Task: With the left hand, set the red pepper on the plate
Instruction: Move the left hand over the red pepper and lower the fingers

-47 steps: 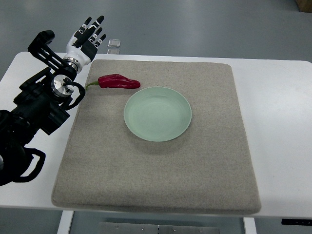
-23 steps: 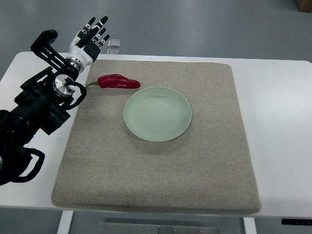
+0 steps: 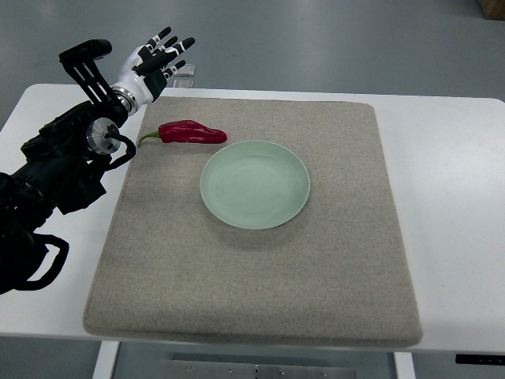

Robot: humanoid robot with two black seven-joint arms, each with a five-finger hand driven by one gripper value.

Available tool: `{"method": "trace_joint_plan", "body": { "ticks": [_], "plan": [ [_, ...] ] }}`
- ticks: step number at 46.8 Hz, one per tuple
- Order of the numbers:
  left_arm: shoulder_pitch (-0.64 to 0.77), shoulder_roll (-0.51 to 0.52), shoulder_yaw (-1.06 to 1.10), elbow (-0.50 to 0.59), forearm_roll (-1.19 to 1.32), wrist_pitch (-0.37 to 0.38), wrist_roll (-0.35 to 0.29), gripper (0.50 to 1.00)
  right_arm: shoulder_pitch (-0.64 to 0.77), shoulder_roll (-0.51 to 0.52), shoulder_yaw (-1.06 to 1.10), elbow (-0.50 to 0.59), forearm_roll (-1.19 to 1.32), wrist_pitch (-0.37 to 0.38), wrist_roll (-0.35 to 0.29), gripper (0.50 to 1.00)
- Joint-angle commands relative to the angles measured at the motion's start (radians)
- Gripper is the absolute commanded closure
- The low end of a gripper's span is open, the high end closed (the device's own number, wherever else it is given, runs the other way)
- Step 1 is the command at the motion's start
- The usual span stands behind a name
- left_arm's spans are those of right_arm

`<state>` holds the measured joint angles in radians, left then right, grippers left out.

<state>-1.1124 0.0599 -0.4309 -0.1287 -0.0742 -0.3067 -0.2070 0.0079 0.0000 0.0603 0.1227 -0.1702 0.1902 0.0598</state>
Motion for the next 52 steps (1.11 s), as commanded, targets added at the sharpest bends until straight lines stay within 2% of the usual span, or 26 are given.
{"method": "trace_joint_plan", "body": {
  "ticks": [1, 19, 31, 44, 52],
  "plan": [
    [-0.003, 0.008, 0.000, -0.006, 0.098, 0.000, 0.000, 0.519, 0.000, 0.000, 0.001, 0.000, 0.000, 0.000, 0.000, 0.568],
    [-0.038, 0.058, 0.050, -0.084, 0.730, -0.017, 0.001, 0.519, 0.000, 0.000, 0.000, 0.000, 0.000, 0.000, 0.000, 0.568],
    [-0.058, 0.090, 0.086, -0.110, 0.927, -0.058, 0.000, 0.519, 0.000, 0.000, 0.000, 0.000, 0.000, 0.000, 0.000, 0.568],
    [-0.089, 0.136, 0.124, -0.178, 1.205, -0.057, -0.012, 0.523, 0.000, 0.000, 0.000, 0.000, 0.000, 0.000, 0.000, 0.568],
    [-0.101, 0.156, 0.126, -0.212, 1.358, -0.058, -0.077, 0.525, 0.000, 0.000, 0.000, 0.000, 0.000, 0.000, 0.000, 0.568]
  ]
}}
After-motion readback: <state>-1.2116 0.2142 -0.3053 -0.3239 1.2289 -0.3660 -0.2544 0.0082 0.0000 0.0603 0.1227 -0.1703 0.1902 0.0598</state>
